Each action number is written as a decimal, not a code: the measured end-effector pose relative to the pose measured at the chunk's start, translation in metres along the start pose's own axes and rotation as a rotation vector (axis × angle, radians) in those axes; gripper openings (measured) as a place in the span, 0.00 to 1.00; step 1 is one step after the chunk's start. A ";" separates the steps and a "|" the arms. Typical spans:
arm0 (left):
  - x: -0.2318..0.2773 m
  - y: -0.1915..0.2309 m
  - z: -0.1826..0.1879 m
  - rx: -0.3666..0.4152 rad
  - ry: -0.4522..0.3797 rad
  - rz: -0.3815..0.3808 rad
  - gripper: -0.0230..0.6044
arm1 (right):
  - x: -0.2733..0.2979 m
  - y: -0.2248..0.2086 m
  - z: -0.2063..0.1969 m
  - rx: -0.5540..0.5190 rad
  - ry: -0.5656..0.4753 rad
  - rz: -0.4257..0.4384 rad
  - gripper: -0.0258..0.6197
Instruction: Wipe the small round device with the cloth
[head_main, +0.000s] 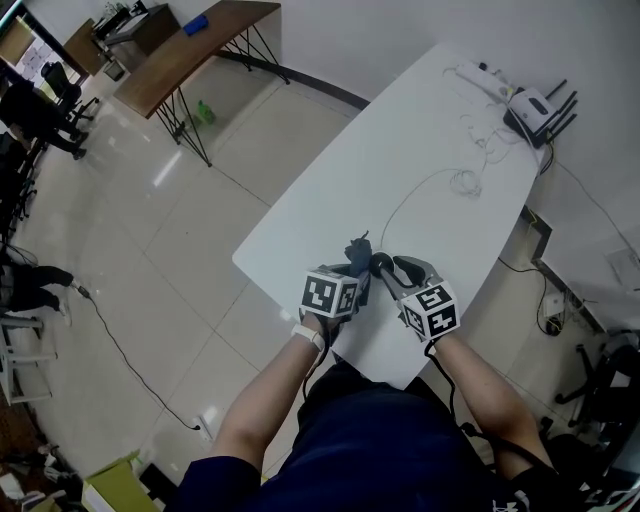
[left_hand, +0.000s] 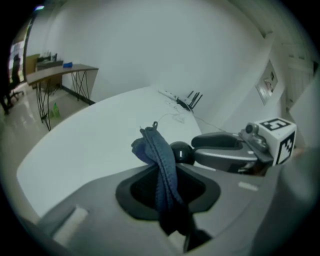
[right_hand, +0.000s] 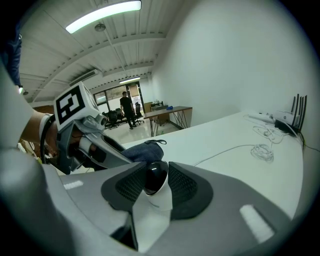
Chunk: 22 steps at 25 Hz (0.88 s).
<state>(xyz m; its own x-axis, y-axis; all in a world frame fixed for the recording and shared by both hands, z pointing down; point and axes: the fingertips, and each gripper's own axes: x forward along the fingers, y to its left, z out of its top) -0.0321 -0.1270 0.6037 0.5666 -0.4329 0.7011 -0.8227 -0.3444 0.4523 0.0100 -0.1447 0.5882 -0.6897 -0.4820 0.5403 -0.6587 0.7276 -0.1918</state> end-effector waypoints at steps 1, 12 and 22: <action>-0.004 -0.001 0.003 0.051 0.001 0.026 0.18 | 0.000 0.000 0.000 0.001 0.001 0.001 0.26; -0.013 -0.038 0.014 0.642 0.030 0.187 0.18 | 0.001 0.002 0.001 -0.005 0.001 0.012 0.26; -0.035 -0.007 0.026 0.064 -0.144 0.096 0.18 | 0.001 -0.001 0.002 -0.004 0.004 0.036 0.25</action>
<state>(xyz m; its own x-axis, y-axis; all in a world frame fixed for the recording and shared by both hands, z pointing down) -0.0451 -0.1313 0.5616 0.4902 -0.5792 0.6513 -0.8713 -0.3458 0.3482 0.0098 -0.1469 0.5876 -0.7117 -0.4537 0.5364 -0.6325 0.7461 -0.2082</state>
